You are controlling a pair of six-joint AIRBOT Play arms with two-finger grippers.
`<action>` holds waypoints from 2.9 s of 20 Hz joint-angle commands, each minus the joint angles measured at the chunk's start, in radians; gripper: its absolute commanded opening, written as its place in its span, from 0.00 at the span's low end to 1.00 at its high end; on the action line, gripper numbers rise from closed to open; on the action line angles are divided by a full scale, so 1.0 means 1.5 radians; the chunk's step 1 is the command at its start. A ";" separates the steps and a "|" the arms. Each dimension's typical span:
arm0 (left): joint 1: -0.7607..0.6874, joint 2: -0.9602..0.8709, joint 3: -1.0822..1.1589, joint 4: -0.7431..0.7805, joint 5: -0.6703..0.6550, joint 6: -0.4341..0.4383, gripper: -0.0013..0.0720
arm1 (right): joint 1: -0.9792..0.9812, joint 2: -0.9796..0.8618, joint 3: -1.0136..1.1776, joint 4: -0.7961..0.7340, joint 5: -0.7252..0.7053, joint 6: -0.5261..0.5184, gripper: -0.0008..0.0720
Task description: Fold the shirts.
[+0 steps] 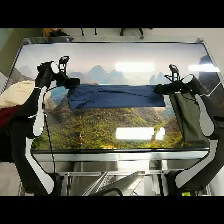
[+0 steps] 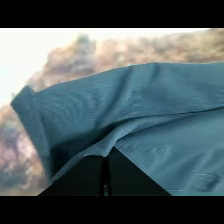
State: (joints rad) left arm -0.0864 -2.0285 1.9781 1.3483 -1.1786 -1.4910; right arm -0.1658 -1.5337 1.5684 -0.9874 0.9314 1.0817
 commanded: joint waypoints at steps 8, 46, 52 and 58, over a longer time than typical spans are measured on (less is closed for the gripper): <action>0.003 0.090 0.003 -0.080 -0.037 0.017 0.93 | -0.062 -0.065 0.077 -0.002 0.130 0.039 0.83; -0.127 0.201 0.069 -0.272 -0.090 0.038 0.05 | 0.117 0.054 0.260 0.270 0.267 0.063 0.04; 0.086 0.467 0.004 -0.337 -0.096 0.071 0.05 | 0.378 -0.059 0.260 0.273 -0.033 0.062 0.04; 0.161 0.593 -0.141 -0.337 -0.072 0.122 0.05 | 0.564 -0.213 0.260 0.407 -0.347 -0.073 0.59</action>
State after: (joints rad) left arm 0.1108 -1.2266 1.8736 0.8513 -1.3159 -1.3499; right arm 0.5602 -1.7641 1.9579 -0.5217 0.6621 1.1114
